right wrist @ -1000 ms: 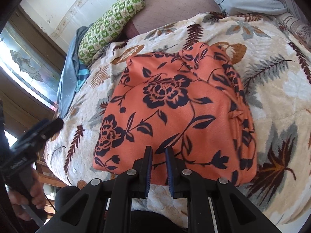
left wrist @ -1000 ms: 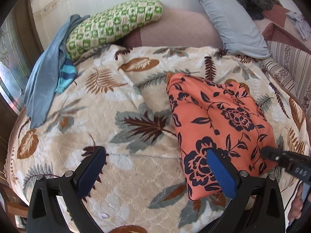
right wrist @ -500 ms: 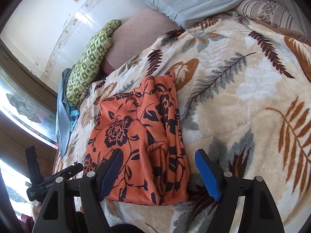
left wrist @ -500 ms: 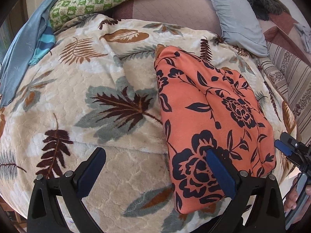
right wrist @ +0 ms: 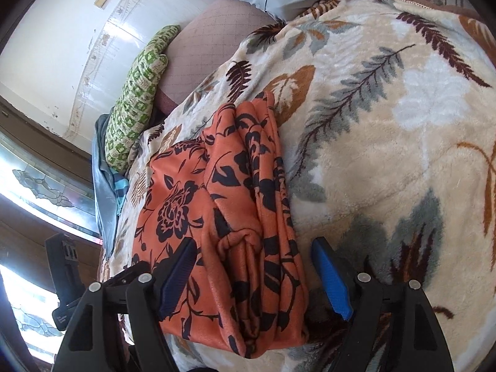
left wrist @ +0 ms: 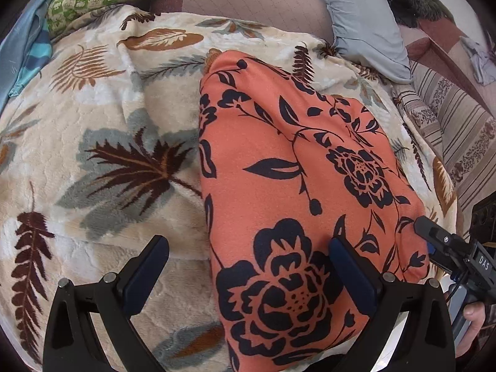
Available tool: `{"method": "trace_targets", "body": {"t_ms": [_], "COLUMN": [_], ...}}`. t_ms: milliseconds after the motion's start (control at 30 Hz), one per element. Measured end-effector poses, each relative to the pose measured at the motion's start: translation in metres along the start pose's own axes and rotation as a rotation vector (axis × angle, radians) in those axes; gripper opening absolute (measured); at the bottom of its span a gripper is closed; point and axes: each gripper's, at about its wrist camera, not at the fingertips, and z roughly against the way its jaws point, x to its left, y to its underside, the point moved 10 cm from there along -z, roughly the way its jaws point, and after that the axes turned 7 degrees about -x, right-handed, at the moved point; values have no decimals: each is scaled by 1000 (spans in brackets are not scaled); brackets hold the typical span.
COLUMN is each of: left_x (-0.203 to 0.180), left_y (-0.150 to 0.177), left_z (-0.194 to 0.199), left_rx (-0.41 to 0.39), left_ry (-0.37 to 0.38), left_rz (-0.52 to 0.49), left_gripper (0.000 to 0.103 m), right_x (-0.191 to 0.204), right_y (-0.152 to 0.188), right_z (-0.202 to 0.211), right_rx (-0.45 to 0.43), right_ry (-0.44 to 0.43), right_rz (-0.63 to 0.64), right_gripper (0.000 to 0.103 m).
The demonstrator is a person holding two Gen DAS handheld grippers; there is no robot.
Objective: Fold small clothes
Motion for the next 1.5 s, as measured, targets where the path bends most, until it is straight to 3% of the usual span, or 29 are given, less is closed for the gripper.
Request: {"method": "trace_targets", "body": {"t_ms": [133,200,300,500,700,967,1233,1433,1500], "left_x": [-12,-16,-17,-19,-21,-23,-27,-34,-32], "left_y": [1,0,-1,-4,-9,-14,-19,-24,-27], "left_z": [3,2,0,-3,-11,-22,-27,-17,-12], "left_rx": [-35,-36,-41,-44,-37,-42,-54,-83,-90], "left_ry": [2,2,-4,-23,-13,-7,-3,-18,-18], "left_rz": [-79,-103,-102,-100,-83,-79,-78,-126,-125], "left_gripper": [100,95,94,94,94,99,98,78,67], "right_x": [10,0,-4,15,16,12,16,36,47], "right_y": [6,7,7,9,2,-6,-7,-7,-9], "right_z": [6,4,5,5,-11,-42,-52,-43,-38], "right_rx": [4,8,-9,-31,-24,-4,4,-21,-32], "right_ry": [23,64,56,131,82,-60,-64,0,9], "right_rz": [106,115,97,269,237,115,142,277,319], "right_gripper": [65,47,46,46,49,56,55,49,48]}}
